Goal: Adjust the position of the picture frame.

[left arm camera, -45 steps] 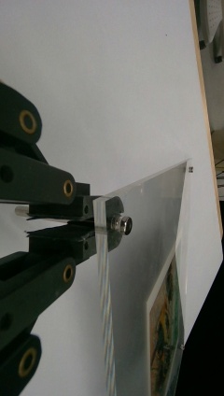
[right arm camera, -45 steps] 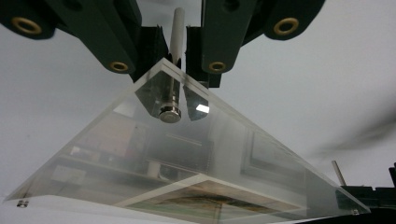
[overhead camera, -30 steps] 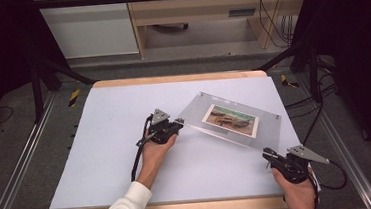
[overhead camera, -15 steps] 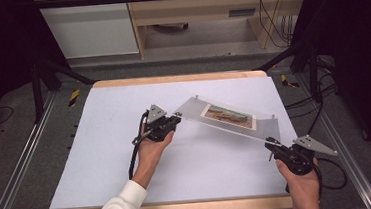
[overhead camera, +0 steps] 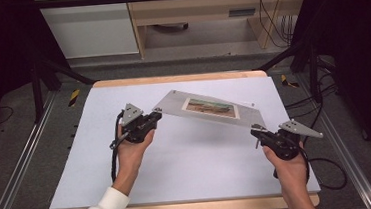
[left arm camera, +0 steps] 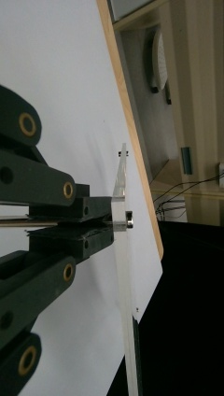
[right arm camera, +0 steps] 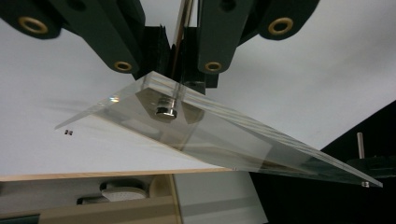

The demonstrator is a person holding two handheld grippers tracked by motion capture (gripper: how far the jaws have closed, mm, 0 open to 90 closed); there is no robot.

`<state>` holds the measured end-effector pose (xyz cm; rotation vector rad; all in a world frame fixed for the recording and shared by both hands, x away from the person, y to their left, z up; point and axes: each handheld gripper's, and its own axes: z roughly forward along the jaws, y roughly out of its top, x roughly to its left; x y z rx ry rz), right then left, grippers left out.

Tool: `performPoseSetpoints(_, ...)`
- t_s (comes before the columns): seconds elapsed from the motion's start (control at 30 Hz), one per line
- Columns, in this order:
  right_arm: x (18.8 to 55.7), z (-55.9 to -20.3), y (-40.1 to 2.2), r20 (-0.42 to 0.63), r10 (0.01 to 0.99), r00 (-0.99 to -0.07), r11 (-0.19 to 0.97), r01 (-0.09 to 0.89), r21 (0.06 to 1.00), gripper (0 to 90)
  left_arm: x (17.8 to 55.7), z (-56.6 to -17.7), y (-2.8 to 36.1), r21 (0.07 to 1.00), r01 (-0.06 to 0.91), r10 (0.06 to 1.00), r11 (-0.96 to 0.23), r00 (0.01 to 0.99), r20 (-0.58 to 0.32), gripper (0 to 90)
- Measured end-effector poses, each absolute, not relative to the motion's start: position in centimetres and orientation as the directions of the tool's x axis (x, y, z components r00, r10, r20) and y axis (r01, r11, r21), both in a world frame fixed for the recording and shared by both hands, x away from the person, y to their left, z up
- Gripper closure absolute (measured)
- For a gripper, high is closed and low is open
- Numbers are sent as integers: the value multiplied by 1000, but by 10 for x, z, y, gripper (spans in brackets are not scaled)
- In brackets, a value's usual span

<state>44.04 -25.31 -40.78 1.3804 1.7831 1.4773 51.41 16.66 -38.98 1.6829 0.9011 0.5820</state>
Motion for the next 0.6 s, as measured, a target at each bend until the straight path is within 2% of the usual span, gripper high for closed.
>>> performPoseSetpoints(0.6, 470, -407, -200, 209, 846, -491, 6, 399, 917, 833, 485, -402, 222, 961, 267, 857, -67, 508, -82, 840)
